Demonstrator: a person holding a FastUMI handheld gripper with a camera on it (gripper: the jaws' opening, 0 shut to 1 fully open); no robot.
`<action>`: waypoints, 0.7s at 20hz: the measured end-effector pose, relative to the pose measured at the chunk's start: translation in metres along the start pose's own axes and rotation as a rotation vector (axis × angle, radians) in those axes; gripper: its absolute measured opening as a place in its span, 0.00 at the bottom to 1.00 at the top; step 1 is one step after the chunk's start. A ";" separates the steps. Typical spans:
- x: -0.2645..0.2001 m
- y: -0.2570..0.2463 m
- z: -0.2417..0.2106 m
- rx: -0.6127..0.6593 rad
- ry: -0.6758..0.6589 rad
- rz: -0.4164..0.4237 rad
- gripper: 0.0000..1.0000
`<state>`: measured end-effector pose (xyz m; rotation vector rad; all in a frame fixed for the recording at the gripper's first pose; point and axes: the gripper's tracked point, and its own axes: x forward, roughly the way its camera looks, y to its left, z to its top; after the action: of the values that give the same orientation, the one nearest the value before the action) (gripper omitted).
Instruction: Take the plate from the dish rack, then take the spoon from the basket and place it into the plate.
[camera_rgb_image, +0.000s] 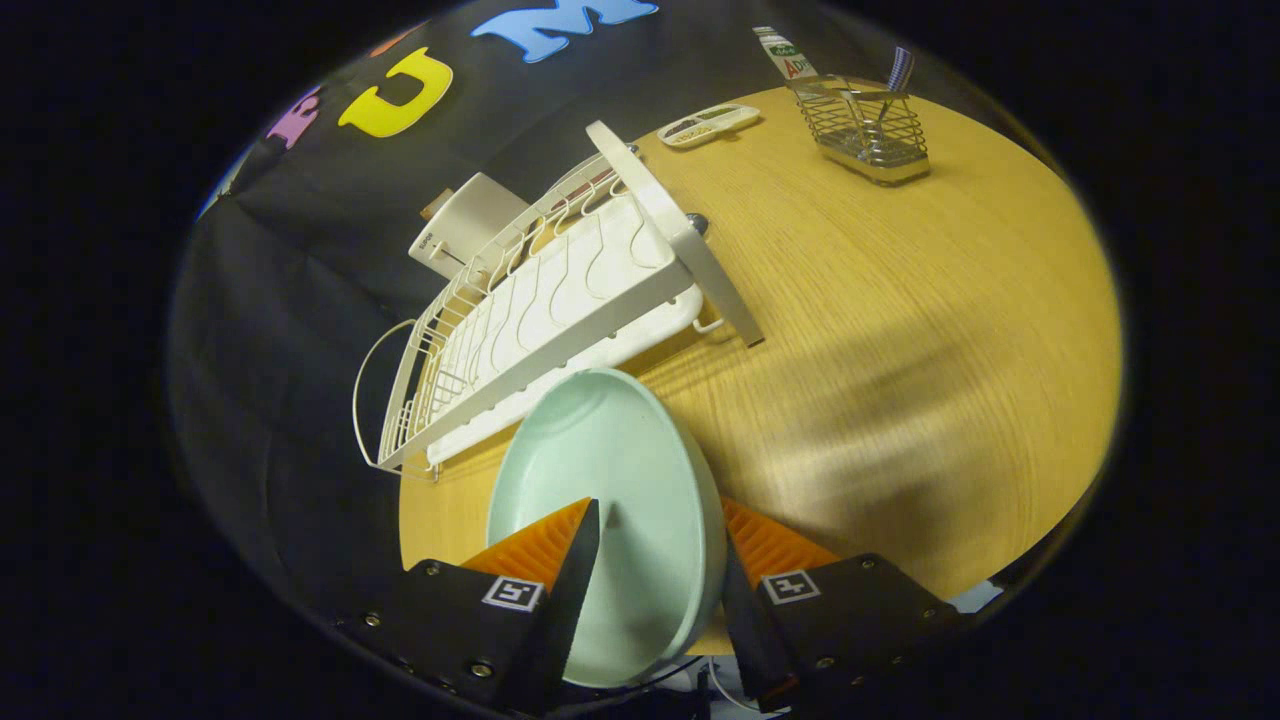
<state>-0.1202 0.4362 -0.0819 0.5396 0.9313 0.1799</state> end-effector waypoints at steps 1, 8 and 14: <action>-0.004 -0.006 0.005 -0.011 -0.015 -0.020 0.65; -0.056 -0.042 0.081 -0.066 -0.285 -0.192 0.65; -0.107 -0.082 0.180 -0.148 -0.494 -0.406 0.65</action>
<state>-0.0462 0.2605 0.0382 0.2301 0.5217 -0.2430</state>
